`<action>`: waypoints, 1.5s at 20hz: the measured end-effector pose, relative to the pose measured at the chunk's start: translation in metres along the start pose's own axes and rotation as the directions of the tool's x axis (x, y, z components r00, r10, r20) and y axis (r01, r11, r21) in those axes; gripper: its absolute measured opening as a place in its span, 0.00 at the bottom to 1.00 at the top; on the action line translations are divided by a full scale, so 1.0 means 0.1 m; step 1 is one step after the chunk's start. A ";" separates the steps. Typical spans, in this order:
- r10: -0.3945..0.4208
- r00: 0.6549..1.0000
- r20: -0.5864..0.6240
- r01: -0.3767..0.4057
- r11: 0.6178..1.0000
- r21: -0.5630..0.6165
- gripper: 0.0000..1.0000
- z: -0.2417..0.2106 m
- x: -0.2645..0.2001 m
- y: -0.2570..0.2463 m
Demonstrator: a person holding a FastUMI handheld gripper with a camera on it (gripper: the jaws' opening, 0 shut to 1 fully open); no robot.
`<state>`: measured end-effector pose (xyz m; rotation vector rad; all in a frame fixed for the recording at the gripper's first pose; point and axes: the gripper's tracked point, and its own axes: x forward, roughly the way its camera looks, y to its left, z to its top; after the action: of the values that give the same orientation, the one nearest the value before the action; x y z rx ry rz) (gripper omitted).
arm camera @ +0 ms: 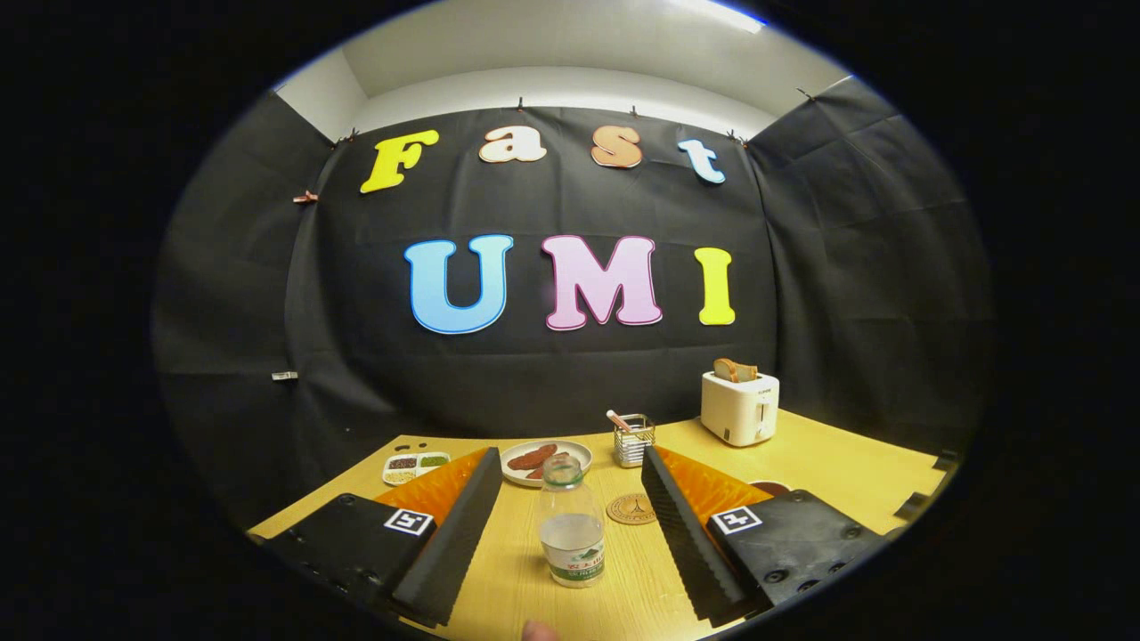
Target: Take the bottle from table, then pour the juice into the cup, finally place the bottle on the coaster
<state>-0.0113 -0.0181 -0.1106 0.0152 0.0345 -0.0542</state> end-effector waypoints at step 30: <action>0.011 0.991 -0.136 0.009 0.990 0.143 0.75 -1.09 0.65 0.11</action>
<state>0.0503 -0.0089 -0.2215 0.1633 0.1674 -0.0543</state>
